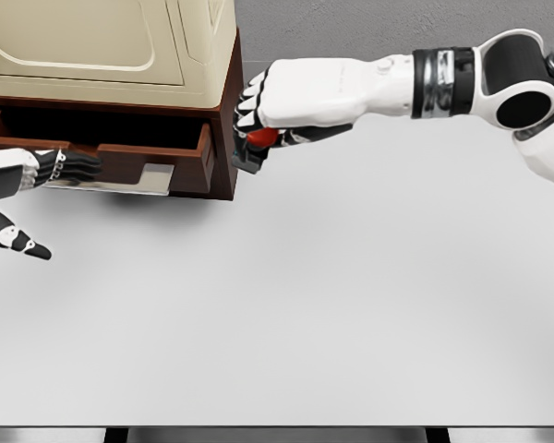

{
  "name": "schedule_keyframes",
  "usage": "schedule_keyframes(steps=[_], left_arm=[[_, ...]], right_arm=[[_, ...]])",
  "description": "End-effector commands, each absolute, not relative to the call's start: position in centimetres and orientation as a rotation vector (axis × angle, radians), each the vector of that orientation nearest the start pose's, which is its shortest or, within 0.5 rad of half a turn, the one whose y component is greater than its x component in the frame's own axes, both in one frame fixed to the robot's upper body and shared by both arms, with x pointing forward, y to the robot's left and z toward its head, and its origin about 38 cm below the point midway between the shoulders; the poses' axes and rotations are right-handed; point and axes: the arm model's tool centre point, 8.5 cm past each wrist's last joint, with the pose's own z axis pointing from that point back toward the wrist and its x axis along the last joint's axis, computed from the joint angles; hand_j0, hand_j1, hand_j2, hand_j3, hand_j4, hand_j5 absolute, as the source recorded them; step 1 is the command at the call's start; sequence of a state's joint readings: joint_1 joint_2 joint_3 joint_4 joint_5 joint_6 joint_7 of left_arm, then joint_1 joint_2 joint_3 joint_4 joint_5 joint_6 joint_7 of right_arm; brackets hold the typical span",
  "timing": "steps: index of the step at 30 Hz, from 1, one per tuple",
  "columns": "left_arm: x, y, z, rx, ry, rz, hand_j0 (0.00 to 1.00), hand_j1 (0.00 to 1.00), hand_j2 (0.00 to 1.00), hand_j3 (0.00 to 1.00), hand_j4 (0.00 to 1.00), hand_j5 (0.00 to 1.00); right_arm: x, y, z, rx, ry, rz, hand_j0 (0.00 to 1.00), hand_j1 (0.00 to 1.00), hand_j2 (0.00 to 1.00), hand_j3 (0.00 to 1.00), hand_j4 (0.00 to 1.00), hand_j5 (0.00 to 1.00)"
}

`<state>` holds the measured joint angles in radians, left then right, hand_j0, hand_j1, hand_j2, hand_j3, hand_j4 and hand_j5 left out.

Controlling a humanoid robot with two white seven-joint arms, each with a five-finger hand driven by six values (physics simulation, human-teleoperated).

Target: Open the cabinet drawer with left arm, and place a switch into the drawer with right arm

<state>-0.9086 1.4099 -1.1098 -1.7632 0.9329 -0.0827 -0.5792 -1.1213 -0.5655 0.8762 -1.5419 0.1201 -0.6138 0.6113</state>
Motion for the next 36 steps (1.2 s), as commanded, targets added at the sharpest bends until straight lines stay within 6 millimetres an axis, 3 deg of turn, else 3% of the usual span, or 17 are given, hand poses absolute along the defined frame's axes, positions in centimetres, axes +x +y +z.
schedule_keyframes(steps=[1,17,36], left_arm=[[35.4,38.6,28.8,-0.306,-1.169,-1.177,1.0,1.0,1.0,1.0,1.0,1.0],[35.2,39.3,29.2,-0.308,-1.161,-1.134,1.0,1.0,1.0,1.0,1.0,1.0],[35.2,39.2,29.3,-0.326,-1.167,-1.116,1.0,1.0,1.0,1.0,1.0,1.0]], right_arm=[[43.2,-11.5,36.1,0.127,2.055,-2.501,0.5,0.5,0.5,0.5,0.5,0.5],[42.7,-7.3,38.1,0.06,2.066,-2.42,0.5,0.5,0.5,0.5,0.5,0.5],[45.8,-4.0,38.4,0.043,2.107,-2.464,0.49,0.49,0.49,0.49,0.49,0.49]])
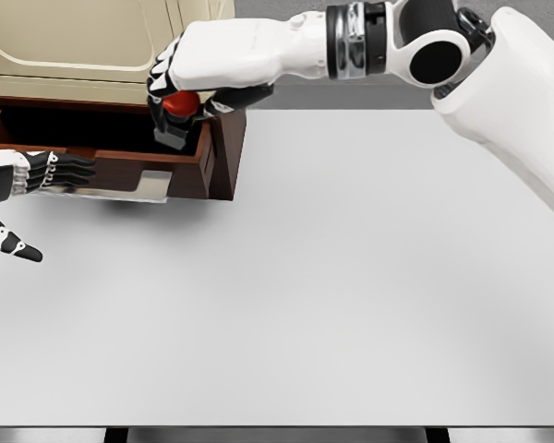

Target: Open the cabinet drawer with left arm, and place a switch into the drawer with right arm

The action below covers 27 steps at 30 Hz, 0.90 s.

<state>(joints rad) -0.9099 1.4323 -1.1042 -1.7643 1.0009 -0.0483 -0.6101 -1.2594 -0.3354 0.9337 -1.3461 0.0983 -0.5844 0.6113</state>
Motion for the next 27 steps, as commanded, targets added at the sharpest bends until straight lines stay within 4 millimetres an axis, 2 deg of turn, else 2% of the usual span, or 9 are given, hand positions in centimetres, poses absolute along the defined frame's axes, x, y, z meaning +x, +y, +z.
schedule_keyframes(steps=[1,6,11,27], left_arm=[[35.2,39.1,29.3,-0.327,-1.168,-1.117,1.0,1.0,1.0,1.0,1.0,1.0],[35.2,39.2,29.3,-0.325,-1.163,-1.113,1.0,1.0,1.0,1.0,1.0,1.0],[35.2,39.2,29.2,-0.325,-1.151,-1.107,1.0,1.0,1.0,1.0,1.0,1.0],[35.2,39.2,29.2,-0.328,-1.153,-1.103,1.0,1.0,1.0,1.0,1.0,1.0]], right_arm=[[45.8,-3.8,38.6,0.045,2.106,-2.463,0.49,0.49,0.49,0.49,0.49,0.49],[46.6,-2.8,38.2,0.033,2.097,-2.491,0.49,0.49,0.49,0.49,0.49,0.49],[47.6,-2.9,37.2,0.031,2.094,-2.536,0.49,0.49,0.49,0.49,0.49,0.49],[49.3,-0.3,36.9,0.05,2.068,-2.602,0.49,0.49,0.49,0.49,0.49,0.49]])
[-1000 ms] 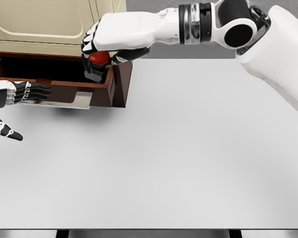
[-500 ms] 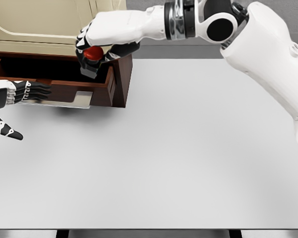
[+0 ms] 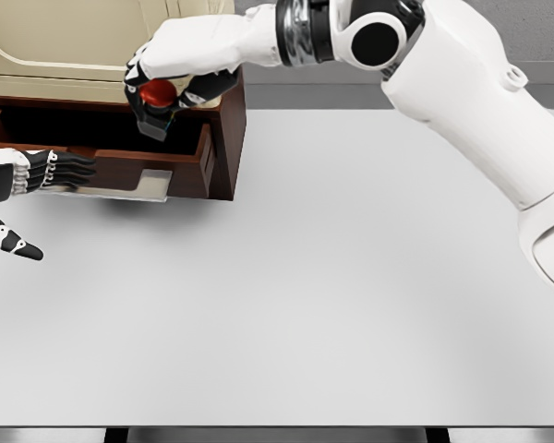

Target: Open the cabinet drawer with left arm, and place a switch into the drawer with right arm

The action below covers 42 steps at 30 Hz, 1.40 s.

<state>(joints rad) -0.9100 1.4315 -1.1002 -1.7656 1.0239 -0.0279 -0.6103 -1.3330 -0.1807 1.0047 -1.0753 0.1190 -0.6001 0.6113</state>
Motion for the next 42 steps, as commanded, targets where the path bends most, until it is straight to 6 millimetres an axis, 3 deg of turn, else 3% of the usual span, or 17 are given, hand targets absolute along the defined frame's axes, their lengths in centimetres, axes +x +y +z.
schedule_keyframes(steps=[1,13,18,19,22,28,30,33,35,36,38,40,42], left_arm=[[35.2,39.1,29.2,-0.33,-1.153,-1.104,1.0,1.0,1.0,1.0,1.0,1.0],[35.2,39.2,29.2,-0.329,-1.151,-1.103,1.0,1.0,1.0,1.0,1.0,1.0],[35.2,39.2,29.2,-0.329,-1.151,-1.103,1.0,1.0,1.0,1.0,1.0,1.0],[35.2,39.2,29.2,-0.328,-1.153,-1.103,1.0,1.0,1.0,1.0,1.0,1.0],[35.2,39.3,29.2,-0.327,-1.152,-1.103,1.0,1.0,1.0,1.0,1.0,1.0],[35.2,39.3,29.2,-0.327,-1.151,-1.102,1.0,1.0,1.0,1.0,1.0,1.0],[35.2,39.3,29.2,-0.327,-1.151,-1.102,1.0,1.0,1.0,1.0,1.0,1.0],[35.2,39.3,29.2,-0.326,-1.152,-1.104,1.0,1.0,1.0,1.0,1.0,1.0],[35.2,39.4,29.4,-0.319,-1.155,-1.104,1.0,1.0,1.0,1.0,1.0,1.0],[35.3,39.4,29.6,-0.315,-1.16,-1.107,1.0,1.0,1.0,1.0,1.0,1.0],[35.3,39.6,30.1,-0.303,-1.171,-1.108,1.0,1.0,1.0,1.0,1.0,1.0],[35.2,39.9,30.5,-0.291,-1.174,-1.106,1.0,1.0,1.0,1.0,1.0,1.0],[35.2,40.0,30.9,-0.282,-1.183,-1.107,1.0,1.0,1.0,1.0,1.0,1.0]], right_arm=[[49.4,-0.3,36.8,0.05,2.065,-2.607,0.49,0.49,0.49,0.49,0.49,0.49],[50.3,-0.6,35.5,0.051,2.051,-2.664,0.5,0.5,0.5,0.5,0.5,0.5],[50.7,-0.8,35.3,0.058,2.056,-2.678,0.57,0.57,0.57,0.57,0.57,0.57],[50.7,-0.8,35.3,0.058,2.057,-2.679,0.6,0.6,0.6,0.6,0.6,0.6],[50.7,-0.4,35.1,0.059,2.059,-2.696,1.0,1.0,1.0,1.0,1.0,1.0],[50.6,-0.4,35.1,0.054,2.057,-2.69,1.0,1.0,1.0,1.0,1.0,1.0],[49.6,-0.2,35.7,0.038,2.033,-2.642,1.0,1.0,1.0,1.0,1.0,1.0],[47.5,-3.8,37.0,0.098,1.978,-2.585,1.0,1.0,1.0,1.0,1.0,1.0],[47.0,-8.9,36.3,0.162,1.97,-2.627,1.0,1.0,1.0,1.0,1.0,1.0],[46.8,-10.3,36.5,0.173,1.976,-2.635,1.0,1.0,1.0,1.0,1.0,1.0],[46.9,-15.1,35.3,0.139,2.076,-2.698,1.0,1.0,1.0,1.0,1.0,1.0],[46.9,-19.6,32.6,0.132,2.124,-2.805,1.0,1.0,1.0,1.0,1.0,1.0],[46.9,-22.1,31.1,0.154,2.134,-2.876,1.0,1.0,1.0,1.0,1.0,1.0]])
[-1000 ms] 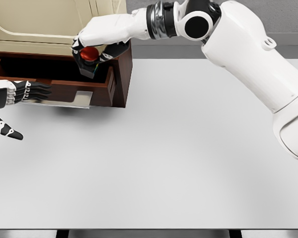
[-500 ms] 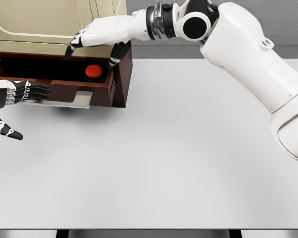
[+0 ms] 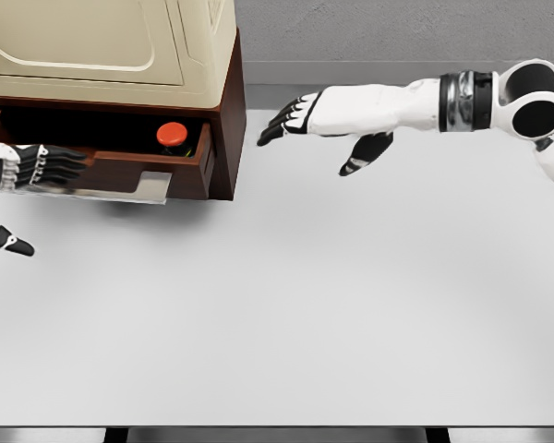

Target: Open the cabinet drawer with left arm, and place a switch into the drawer with right arm

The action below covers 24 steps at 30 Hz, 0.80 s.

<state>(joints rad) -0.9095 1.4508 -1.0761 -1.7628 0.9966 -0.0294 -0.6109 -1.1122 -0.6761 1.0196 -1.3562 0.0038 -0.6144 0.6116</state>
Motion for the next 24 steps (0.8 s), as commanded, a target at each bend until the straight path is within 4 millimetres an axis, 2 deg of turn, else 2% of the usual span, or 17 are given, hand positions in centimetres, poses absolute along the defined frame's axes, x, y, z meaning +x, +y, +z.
schedule_keyframes(steps=[1,5,8,11,12,14,16,17,20,22,24], left_arm=[[35.3,40.0,31.2,-0.276,-1.191,-1.108,1.0,1.0,1.0,1.0,1.0,1.0],[35.5,40.0,32.4,-0.26,-1.224,-1.116,1.0,1.0,1.0,1.0,1.0,1.0],[35.8,39.9,33.9,-0.241,-1.264,-1.126,1.0,1.0,1.0,1.0,1.0,1.0],[35.9,39.6,34.6,-0.244,-1.304,-1.143,1.0,1.0,1.0,1.0,1.0,1.0],[35.9,39.1,35.0,-0.253,-1.358,-1.179,1.0,1.0,1.0,1.0,1.0,1.0],[35.7,38.3,36.5,-0.249,-1.492,-1.276,1.0,1.0,1.0,1.0,1.0,1.0],[35.6,37.5,37.2,-0.271,-1.58,-1.322,1.0,1.0,1.0,1.0,1.0,1.0],[35.4,36.9,37.5,-0.295,-1.642,-1.355,1.0,1.0,1.0,1.0,1.0,1.0],[35.5,33.3,37.3,-0.447,-1.859,-1.447,1.0,1.0,1.0,1.0,1.0,1.0],[36.1,31.1,36.5,-0.523,-1.891,-1.459,1.0,1.0,1.0,1.0,1.0,1.0],[36.4,29.7,35.9,-0.563,-1.902,-1.472,1.0,1.0,1.0,1.0,1.0,1.0]], right_arm=[[47.0,-23.3,30.6,0.174,2.138,-2.911,1.0,1.0,1.0,1.0,1.0,1.0],[47.7,-25.2,28.9,0.186,2.169,-2.979,1.0,1.0,1.0,1.0,1.0,1.0],[48.8,-27.9,26.7,0.222,2.214,-3.077,1.0,1.0,1.0,1.0,1.0,1.0],[48.5,-29.9,25.9,0.253,2.213,-3.13,1.0,1.0,1.0,1.0,1.0,1.0],[48.7,-30.1,26.4,0.272,2.237,-3.114,1.0,1.0,1.0,1.0,1.0,1.0],[48.5,-30.5,25.7,0.26,2.271,-3.113,1.0,1.0,1.0,1.0,1.0,1.0],[48.5,-30.7,26.1,0.276,2.301,-3.091,1.0,1.0,1.0,1.0,1.0,1.0],[48.4,-30.7,25.6,0.263,2.303,-3.097,1.0,1.0,1.0,1.0,1.0,1.0],[48.4,-30.7,25.6,0.262,2.303,-3.098,1.0,1.0,1.0,1.0,1.0,1.0],[48.4,-30.8,25.7,0.266,2.311,-3.092,1.0,1.0,1.0,1.0,1.0,1.0],[48.3,-30.9,25.5,0.262,2.312,-3.098,1.0,1.0,1.0,1.0,1.0,1.0]])
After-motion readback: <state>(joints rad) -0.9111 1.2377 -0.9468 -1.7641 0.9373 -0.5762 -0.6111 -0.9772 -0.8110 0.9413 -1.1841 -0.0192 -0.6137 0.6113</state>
